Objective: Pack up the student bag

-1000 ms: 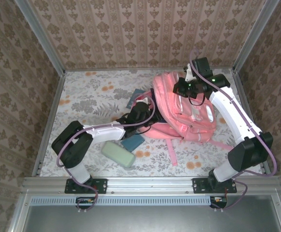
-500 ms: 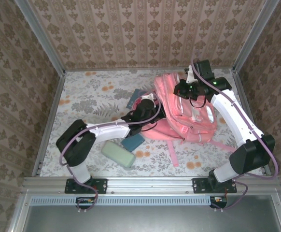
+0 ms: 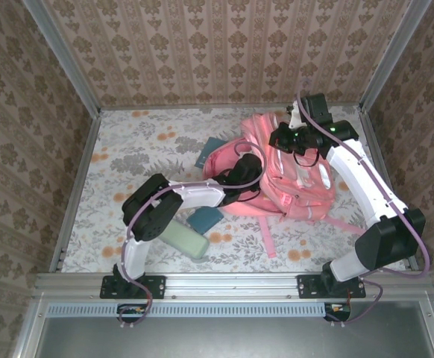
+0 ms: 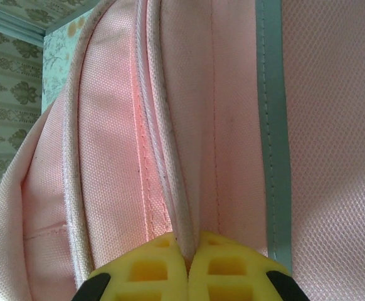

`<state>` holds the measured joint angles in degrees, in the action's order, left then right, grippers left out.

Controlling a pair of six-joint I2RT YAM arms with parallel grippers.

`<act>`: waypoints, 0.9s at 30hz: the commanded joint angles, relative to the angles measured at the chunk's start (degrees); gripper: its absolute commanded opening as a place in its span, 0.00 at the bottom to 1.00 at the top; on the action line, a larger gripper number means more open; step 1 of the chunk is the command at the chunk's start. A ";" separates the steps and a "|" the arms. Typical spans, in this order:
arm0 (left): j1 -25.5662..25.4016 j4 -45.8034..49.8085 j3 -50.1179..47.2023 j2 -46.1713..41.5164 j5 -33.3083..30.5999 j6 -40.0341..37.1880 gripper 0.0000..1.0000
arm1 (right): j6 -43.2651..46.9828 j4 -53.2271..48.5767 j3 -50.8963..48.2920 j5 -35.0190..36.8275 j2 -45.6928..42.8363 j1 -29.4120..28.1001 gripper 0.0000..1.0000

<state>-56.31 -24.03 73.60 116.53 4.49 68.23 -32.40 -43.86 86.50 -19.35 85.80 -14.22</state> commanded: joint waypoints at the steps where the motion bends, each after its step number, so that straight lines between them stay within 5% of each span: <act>1: -0.66 6.94 1.38 -0.72 -1.32 -0.58 0.49 | -0.49 2.67 0.39 -2.73 -2.79 0.24 0.00; 3: -0.64 8.69 0.66 -2.22 -2.38 -1.52 0.63 | -0.47 2.88 -0.09 -2.84 -2.76 0.59 0.00; 9: -0.42 16.63 -1.74 -8.42 -6.74 -5.02 0.83 | -0.57 3.77 -1.03 -3.44 -2.62 1.47 0.00; 16: 2.15 23.94 -4.93 -16.77 -9.01 -9.23 0.85 | 1.88 2.63 -2.10 -2.14 -1.98 1.74 0.00; 27: 12.87 32.93 -11.84 -29.89 -6.95 -16.13 0.84 | 12.75 -2.02 -7.83 14.12 0.59 1.79 0.07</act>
<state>-45.60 4.78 63.22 89.19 -3.20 55.90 -23.99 -42.57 80.49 -14.87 85.60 -13.41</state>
